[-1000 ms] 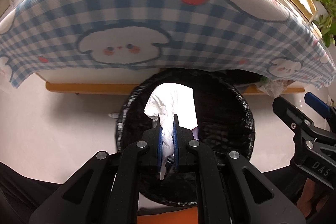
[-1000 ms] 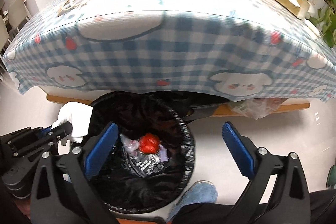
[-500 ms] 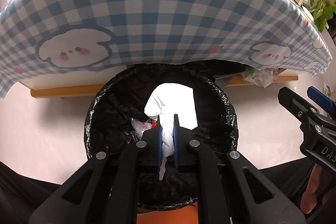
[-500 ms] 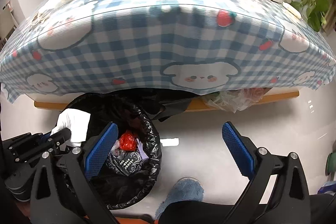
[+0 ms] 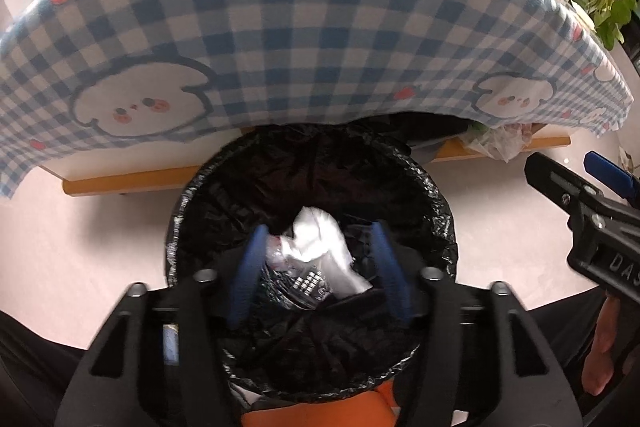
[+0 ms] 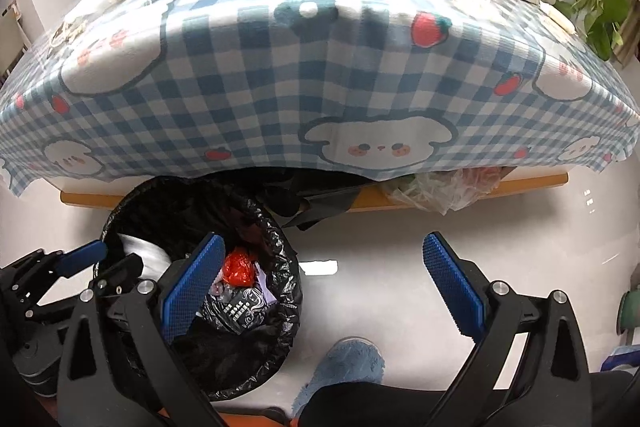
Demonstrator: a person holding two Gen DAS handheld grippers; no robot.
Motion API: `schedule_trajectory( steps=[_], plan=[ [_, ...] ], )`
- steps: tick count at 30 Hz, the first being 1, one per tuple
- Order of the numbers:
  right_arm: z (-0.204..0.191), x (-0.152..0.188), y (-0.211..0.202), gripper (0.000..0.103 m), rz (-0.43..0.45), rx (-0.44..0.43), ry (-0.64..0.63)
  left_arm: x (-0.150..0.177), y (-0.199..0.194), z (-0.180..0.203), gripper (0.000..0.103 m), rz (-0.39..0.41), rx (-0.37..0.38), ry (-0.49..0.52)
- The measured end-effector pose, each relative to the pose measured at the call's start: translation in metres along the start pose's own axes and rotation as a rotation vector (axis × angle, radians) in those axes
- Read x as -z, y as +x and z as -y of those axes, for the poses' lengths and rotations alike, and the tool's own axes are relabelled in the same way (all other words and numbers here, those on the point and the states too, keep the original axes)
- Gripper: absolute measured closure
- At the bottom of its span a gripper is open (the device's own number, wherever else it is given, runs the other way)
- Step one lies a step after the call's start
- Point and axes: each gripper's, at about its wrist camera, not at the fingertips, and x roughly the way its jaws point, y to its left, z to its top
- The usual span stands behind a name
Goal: Collect trash
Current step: 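Raise both tools from the bin back toward the table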
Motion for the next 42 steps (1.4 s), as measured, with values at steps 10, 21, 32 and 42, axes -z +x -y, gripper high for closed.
schedule_trajectory(
  steps=[10,21,32,42],
  plan=[
    [-0.004,-0.017,-0.025,0.007,0.067,-0.006,0.01,-0.013,-0.044,-0.021,0.01,0.104,-0.036,-0.038],
    [-0.008,-0.047,-0.072,0.007,0.165,-0.032,0.019,-0.037,-0.096,-0.036,0.006,0.197,-0.053,-0.052],
    [-0.019,-0.086,-0.132,0.007,0.281,-0.074,0.009,-0.067,-0.153,-0.057,0.006,0.281,-0.065,-0.079],
    [-0.02,-0.117,-0.178,0.008,0.339,-0.072,-0.02,-0.094,-0.201,-0.073,0.006,0.321,-0.071,-0.097]
  ],
)
